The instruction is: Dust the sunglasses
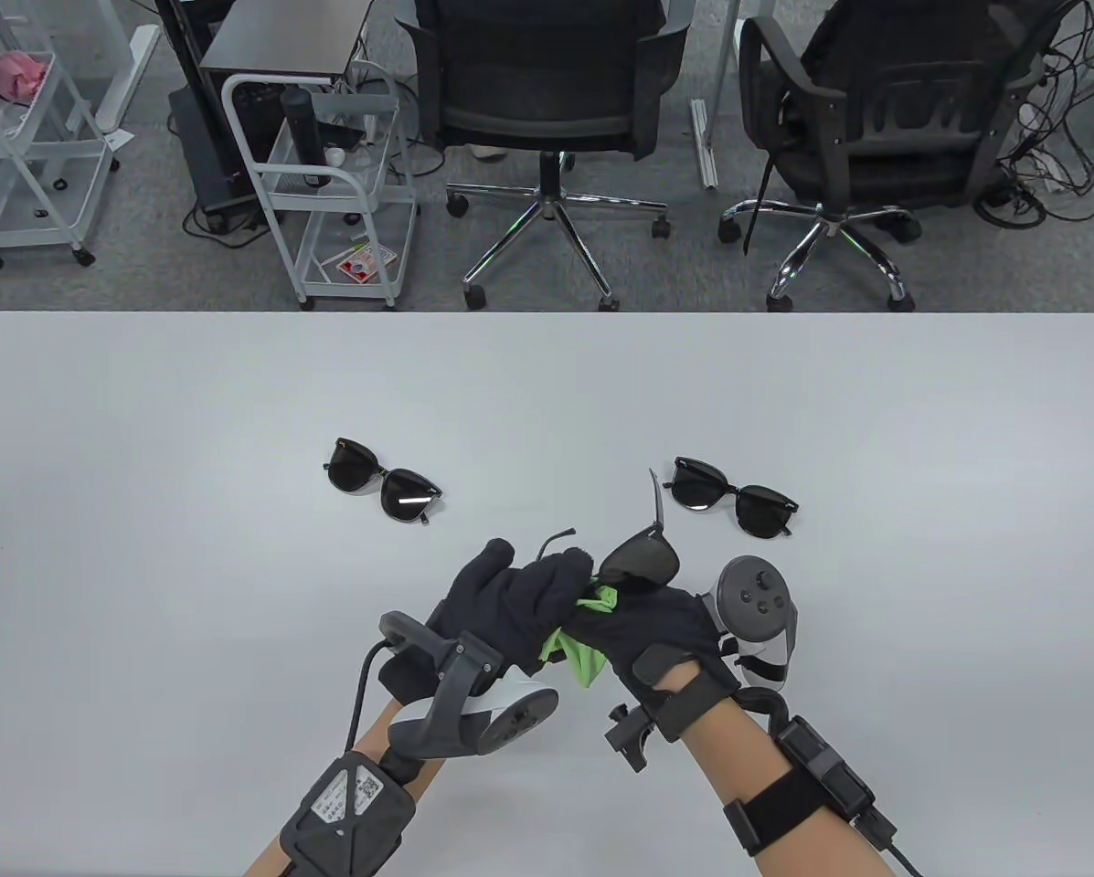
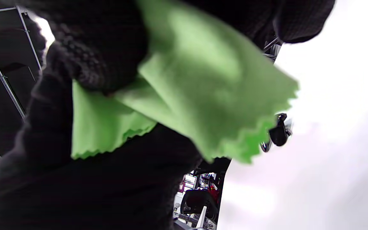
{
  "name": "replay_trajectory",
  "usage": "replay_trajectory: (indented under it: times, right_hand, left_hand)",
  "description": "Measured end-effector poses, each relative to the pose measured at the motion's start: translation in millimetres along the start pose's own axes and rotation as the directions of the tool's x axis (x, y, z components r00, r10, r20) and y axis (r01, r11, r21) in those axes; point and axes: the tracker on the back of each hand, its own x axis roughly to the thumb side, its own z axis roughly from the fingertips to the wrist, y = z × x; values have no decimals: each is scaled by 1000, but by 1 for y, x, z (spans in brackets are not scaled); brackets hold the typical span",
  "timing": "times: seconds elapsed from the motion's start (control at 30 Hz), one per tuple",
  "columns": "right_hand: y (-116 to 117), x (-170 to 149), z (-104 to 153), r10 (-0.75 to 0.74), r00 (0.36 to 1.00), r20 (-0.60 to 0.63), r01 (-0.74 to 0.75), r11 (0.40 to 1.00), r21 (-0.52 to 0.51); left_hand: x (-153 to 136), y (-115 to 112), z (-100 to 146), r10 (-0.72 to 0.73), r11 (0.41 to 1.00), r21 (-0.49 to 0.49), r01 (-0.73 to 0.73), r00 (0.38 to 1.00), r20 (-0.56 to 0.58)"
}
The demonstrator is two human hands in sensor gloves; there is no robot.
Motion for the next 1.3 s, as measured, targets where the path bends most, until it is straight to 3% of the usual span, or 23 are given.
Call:
replay_trajectory:
  times: [0.17, 0.37, 0.5, 0.7, 0.77, 1.0, 1.1, 1.3]
  right_hand:
    - [6, -15, -2, -143, 988, -65, 149, 983, 103]
    - [4, -7, 0, -2, 1000, -22, 3, 999, 37]
    - [1, -7, 0, -47, 999, -3, 47, 999, 12]
    - [7, -15, -2, -185, 981, -59, 191, 975, 117]
    - [8, -15, -3, -151, 986, -63, 159, 976, 147]
    - [2, -5, 0, 36, 999, -16, -36, 999, 11]
    - [1, -5, 0, -11, 1000, -10, 11, 1000, -5]
    - [6, -17, -3, -145, 984, -99, 155, 982, 108]
  left_hand:
    - [-5, -3, 3, -25, 999, -21, 25, 1000, -3]
    - [-2, -3, 3, 29, 999, -26, -29, 1000, 3]
    - [-2, -2, 1, 72, 997, -24, -73, 997, -25]
    - [-9, -4, 3, 64, 997, -33, -66, 997, -47]
    - [-10, -5, 3, 72, 997, -37, -74, 996, -54]
    - [0, -4, 0, 55, 998, -29, -56, 998, -23]
    - [-1, -4, -1, 97, 995, -31, -99, 994, -47]
    - [-7, -10, 2, 61, 996, -65, -64, 997, -45]
